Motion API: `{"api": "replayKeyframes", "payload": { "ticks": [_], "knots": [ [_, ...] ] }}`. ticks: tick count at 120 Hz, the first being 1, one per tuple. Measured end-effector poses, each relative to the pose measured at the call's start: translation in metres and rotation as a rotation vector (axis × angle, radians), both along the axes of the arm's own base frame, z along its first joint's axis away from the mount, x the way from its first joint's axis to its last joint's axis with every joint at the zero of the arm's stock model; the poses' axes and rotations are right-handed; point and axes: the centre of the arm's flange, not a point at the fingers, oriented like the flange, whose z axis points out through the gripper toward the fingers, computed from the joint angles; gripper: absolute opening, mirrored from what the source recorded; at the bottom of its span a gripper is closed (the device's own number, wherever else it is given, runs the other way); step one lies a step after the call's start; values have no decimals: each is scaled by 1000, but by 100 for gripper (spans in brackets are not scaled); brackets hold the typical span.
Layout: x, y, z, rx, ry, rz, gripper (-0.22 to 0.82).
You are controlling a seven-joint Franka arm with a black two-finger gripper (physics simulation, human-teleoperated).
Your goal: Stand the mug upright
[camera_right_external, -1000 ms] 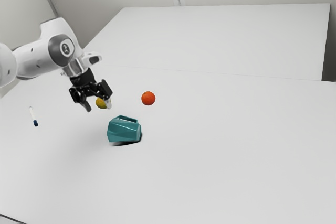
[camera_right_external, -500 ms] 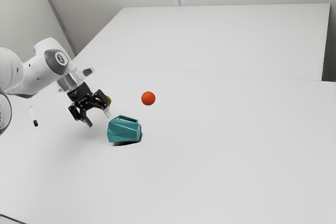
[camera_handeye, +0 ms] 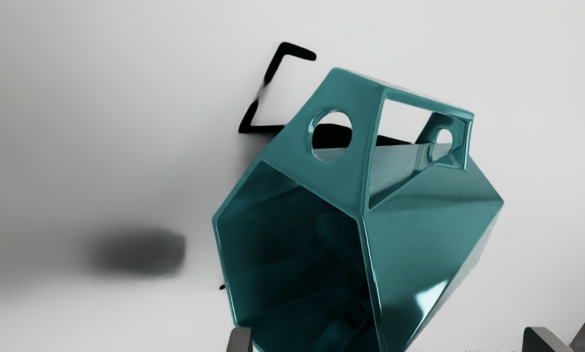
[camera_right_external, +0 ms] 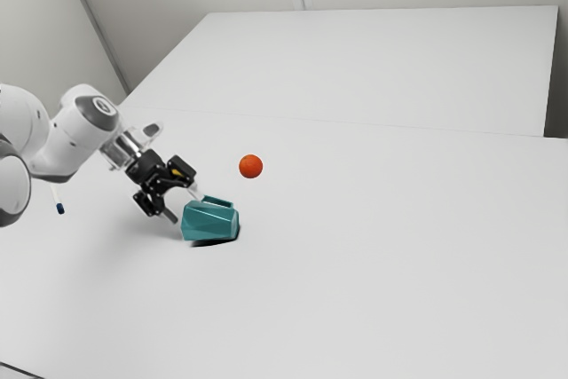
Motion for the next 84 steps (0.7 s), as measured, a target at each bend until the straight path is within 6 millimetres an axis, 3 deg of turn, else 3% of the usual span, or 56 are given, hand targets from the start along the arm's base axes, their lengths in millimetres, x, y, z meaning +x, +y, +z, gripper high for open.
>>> {"api": "replayKeyframes", "payload": {
  "ticks": [32,68,84],
  "knots": [
    [4,-13,-11,-69,-23,-6,56],
    [4,-17,-14,-99,-49,-17,10],
    [3,-17,-14,-102,-59,-22,-2]
  ]
}}
